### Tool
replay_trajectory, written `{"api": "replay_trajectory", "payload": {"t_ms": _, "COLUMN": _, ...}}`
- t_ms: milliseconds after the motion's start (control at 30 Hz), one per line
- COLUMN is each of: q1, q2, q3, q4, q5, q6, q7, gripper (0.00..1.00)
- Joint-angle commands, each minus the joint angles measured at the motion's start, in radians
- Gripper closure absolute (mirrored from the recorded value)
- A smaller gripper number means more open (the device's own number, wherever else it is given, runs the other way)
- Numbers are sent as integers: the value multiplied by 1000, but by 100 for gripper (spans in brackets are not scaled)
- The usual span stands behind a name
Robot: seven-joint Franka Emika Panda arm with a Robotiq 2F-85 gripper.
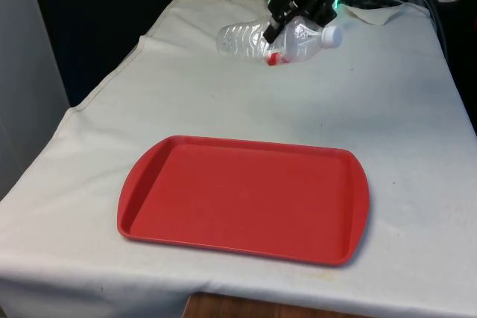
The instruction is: Place the bottle upright on the tray.
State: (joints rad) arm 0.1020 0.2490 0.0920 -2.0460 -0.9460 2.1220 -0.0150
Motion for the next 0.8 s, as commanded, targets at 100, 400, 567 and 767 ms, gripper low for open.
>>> {"api": "replay_trajectory", "payload": {"t_ms": 100, "q1": -4, "q2": 4, "q3": -2, "q4": 8, "q5": -2, "q6": 25, "q7": 36, "gripper": 83}}
{"api": "replay_trajectory", "payload": {"t_ms": 400, "q1": -5, "q2": 6, "q3": -5, "q4": 15, "q5": -4, "q6": 48, "q7": 87, "gripper": 83}}
{"api": "replay_trajectory", "payload": {"t_ms": 567, "q1": -6, "q2": 8, "q3": -8, "q4": 22, "q5": -5, "q6": 60, "q7": 124, "gripper": 83}}
{"api": "replay_trajectory", "payload": {"t_ms": 767, "q1": -5, "q2": 10, "q3": -11, "q4": 29, "q5": -6, "q6": 76, "q7": 162, "gripper": 83}}
